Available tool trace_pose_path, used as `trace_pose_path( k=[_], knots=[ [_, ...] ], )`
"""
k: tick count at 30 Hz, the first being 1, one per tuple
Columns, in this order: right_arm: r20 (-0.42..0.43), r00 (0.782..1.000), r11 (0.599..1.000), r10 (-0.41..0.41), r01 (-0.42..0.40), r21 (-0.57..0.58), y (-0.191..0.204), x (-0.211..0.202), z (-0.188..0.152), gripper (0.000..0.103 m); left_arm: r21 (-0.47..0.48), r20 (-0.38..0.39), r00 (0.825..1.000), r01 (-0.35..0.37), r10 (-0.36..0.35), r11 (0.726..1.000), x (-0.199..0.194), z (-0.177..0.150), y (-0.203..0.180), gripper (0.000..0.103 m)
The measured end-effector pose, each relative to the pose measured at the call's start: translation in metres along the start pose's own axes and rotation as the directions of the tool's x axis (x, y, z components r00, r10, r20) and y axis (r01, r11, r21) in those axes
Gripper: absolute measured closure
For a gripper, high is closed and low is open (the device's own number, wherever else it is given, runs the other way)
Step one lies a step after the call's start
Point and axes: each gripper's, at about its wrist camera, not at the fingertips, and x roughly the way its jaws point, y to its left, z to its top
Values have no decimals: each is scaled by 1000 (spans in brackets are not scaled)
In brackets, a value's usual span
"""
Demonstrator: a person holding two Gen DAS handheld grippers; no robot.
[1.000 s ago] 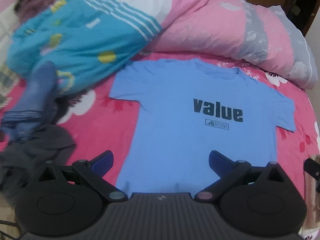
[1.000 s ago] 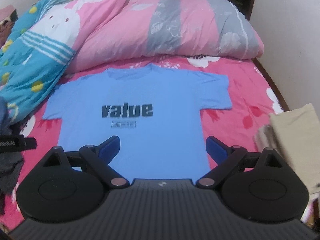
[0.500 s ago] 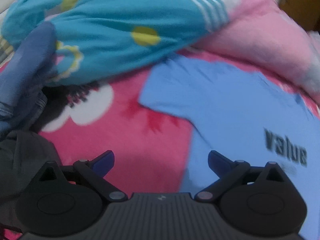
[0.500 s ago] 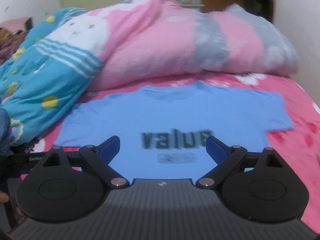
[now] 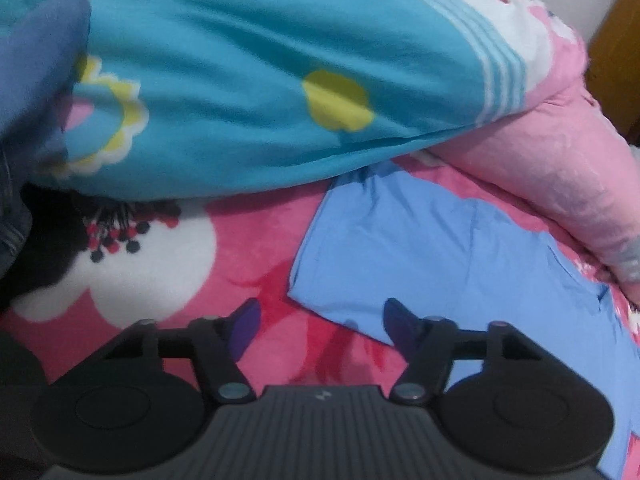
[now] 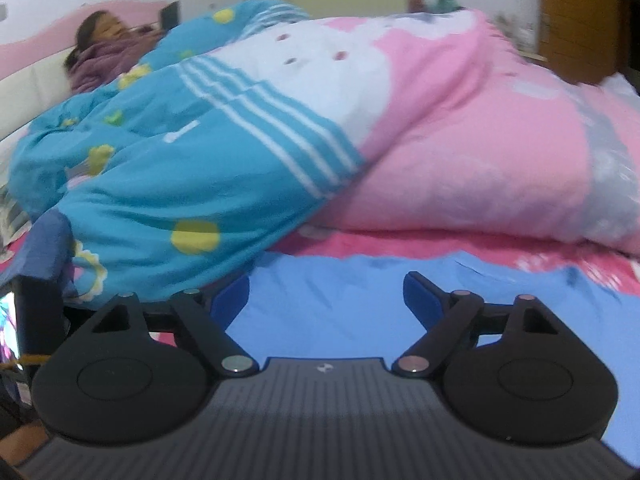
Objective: Fold clothes
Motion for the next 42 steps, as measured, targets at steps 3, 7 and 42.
trace_pose_path(
  k=[3, 7, 42],
  knots=[
    [-23, 999, 999, 35, -36, -33, 6, 20, 2, 23, -44, -23, 1000, 0, -1, 999, 13, 4, 5, 52],
    [-63, 995, 995, 77, -81, -65, 9, 42, 4, 30, -40, -19, 999, -45, 45, 998, 26, 7, 2, 64],
    [-521, 834, 880, 185, -376, -291, 85, 206, 9, 90, 510, 204, 979, -110, 4, 853, 7, -27, -63, 98]
  ],
)
